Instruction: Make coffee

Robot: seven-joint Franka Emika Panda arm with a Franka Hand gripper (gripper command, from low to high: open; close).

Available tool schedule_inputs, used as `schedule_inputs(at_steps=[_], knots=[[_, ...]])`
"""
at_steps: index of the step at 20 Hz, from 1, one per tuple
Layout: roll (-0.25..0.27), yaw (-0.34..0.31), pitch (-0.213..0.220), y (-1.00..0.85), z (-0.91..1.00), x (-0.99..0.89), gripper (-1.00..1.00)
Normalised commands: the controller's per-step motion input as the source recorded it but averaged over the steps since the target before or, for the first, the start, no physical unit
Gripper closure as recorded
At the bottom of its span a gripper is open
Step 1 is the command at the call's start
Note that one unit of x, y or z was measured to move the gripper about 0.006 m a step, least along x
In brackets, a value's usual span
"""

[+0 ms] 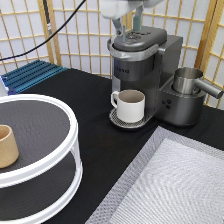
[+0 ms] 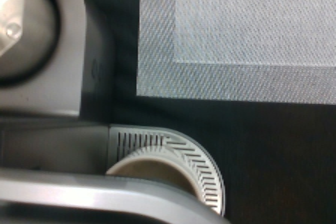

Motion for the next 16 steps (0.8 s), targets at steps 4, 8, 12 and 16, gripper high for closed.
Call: schedule_inputs(at_steps=[4, 8, 12, 16], knots=[[0.004, 0.027, 0.074, 0.24, 0.43, -0.37, -1.0], [0.005, 0.068, 0.053, 0.23, 0.41, -0.12, -1.0], [0.034, 0.062, 0.0, 0.13, 0.0, 0.01, -1.0], [0.049, 0.025, 0.0, -0.02, -0.03, 0.13, -1.0]])
